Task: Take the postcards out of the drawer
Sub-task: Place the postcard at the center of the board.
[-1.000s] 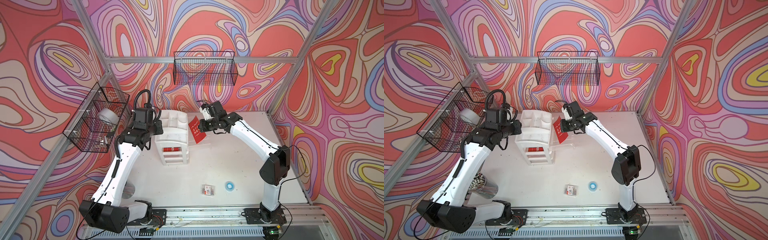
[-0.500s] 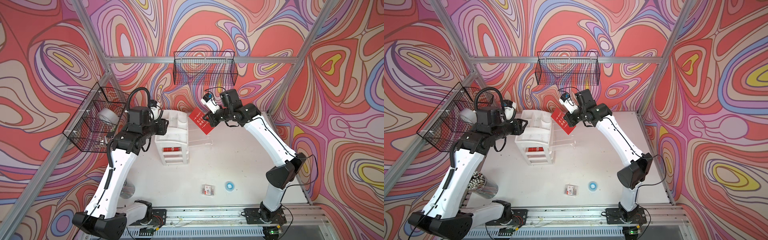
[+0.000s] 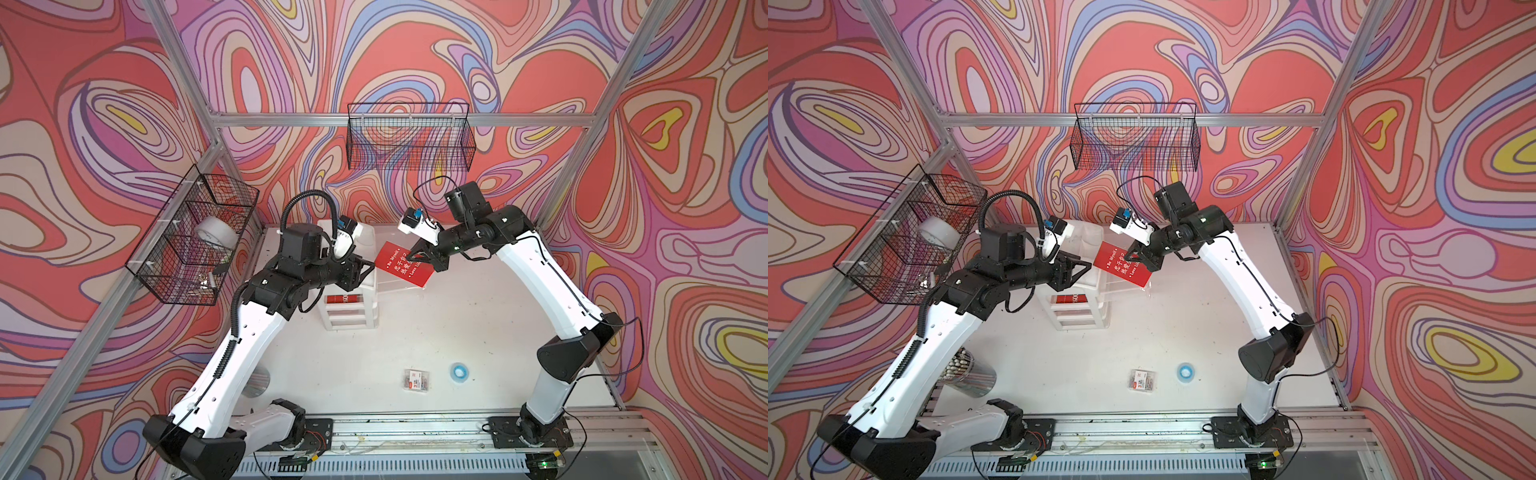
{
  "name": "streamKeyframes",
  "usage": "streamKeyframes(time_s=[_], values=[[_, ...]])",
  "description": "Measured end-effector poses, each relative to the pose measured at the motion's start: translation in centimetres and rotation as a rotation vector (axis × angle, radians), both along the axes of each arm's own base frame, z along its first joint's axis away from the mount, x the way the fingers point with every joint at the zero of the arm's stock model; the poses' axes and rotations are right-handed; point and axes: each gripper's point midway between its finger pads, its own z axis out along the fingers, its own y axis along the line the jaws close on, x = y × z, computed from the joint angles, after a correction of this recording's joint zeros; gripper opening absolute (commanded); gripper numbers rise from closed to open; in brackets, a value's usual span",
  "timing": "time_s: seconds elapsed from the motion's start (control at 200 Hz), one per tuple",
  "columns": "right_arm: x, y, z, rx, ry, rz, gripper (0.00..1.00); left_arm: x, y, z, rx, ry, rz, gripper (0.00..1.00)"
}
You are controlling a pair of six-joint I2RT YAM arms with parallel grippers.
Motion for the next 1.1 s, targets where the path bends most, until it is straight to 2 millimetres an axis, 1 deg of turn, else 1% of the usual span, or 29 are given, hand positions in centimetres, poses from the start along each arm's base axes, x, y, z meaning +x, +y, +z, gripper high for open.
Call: streamKeyframes(time_s=[0.14, 0.295, 0.431, 0.556, 0.621, 0.731, 0.806, 0.851, 1.007, 1.097], values=[[-1.4, 0.1, 0.1, 0.014, 0.021, 0.07, 0.0, -0.3, -0.6, 0.2, -0.015, -0.017, -0.045, 0.47], [-2.6, 0.3, 0.9, 0.037, 0.021, 0.128, 0.0, -1.1, -1.3, 0.9, -0.036, -0.043, -0.102, 0.47], [-3.4, 0.5, 1.7, 0.056, 0.009, 0.164, 0.0, -1.7, -2.0, 1.4, -0.058, -0.055, -0.162, 0.46], [-3.8, 0.8, 1.5, 0.05, 0.015, 0.185, 0.0, -2.5, -2.7, 1.7, -0.082, -0.056, -0.224, 0.44], [-3.9, 0.9, 1.3, 0.043, 0.021, 0.193, 0.0, -2.8, -3.0, 1.7, -0.092, -0.051, -0.253, 0.41], [-4.0, 1.0, 1.0, 0.035, 0.03, 0.201, 0.0, -3.1, -3.7, 1.3, -0.112, -0.026, -0.305, 0.33], [-4.1, 1.0, 0.9, 0.032, 0.032, 0.203, 0.0, -3.1, -4.1, 0.9, -0.124, -0.008, -0.332, 0.31], [-4.2, 0.9, 0.9, 0.03, 0.034, 0.204, 0.0, -3.1, -4.3, 0.9, -0.129, -0.007, -0.346, 0.28], [-4.4, 0.7, 0.6, 0.017, 0.045, 0.205, 0.0, -3.2, -4.8, 0.9, -0.146, -0.027, -0.385, 0.16], [-4.5, 0.6, 0.4, 0.006, 0.054, 0.201, 0.0, -3.3, -4.9, 0.7, -0.147, -0.032, -0.395, 0.12]])
